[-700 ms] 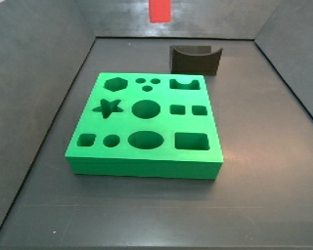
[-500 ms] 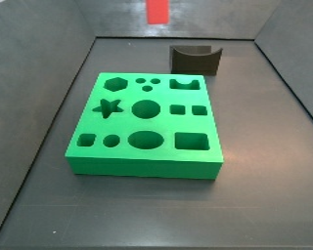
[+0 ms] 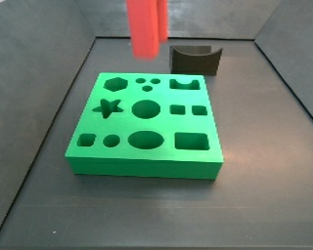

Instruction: Insert the square-circle object.

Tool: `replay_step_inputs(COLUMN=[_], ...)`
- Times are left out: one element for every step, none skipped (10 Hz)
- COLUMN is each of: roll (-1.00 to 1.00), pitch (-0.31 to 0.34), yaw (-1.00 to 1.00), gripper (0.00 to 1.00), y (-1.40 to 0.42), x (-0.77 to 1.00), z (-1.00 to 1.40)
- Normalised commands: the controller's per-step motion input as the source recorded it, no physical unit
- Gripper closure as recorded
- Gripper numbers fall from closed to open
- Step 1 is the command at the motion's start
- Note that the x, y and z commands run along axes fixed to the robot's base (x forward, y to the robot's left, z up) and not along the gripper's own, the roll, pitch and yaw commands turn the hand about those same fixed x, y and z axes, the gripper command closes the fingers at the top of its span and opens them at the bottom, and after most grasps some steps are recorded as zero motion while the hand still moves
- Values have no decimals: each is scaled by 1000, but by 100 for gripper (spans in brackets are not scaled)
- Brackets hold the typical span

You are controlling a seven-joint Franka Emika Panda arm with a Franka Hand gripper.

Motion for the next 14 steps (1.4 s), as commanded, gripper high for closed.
replay_step_inputs(roll=[17, 4, 0, 0, 0, 7, 37, 53, 70, 83, 83, 97, 130, 121], pitch=[-99, -49, -19, 0, 0, 0, 0, 0, 0, 0, 0, 1, 21, 4], yaw=[-829, -1000, -1000, -1000, -1000, -1000, -1000, -1000, -1000, -1000, -1000, -1000, -1000, -757], gripper=[100, 100, 100, 100, 100, 100, 100, 100, 100, 100, 100, 100, 100, 100], y=[-417, -169, -66, 0, 0, 0, 0, 0, 0, 0, 0, 0, -3, 0], x=[-23, 0, 0, 0, 0, 0, 0, -3, -31, -31, -31, -43, -103, -409], z=[-534, -557, -557, -543, -497, -406, -300, -257, -194, -154, -151, -129, -83, -191])
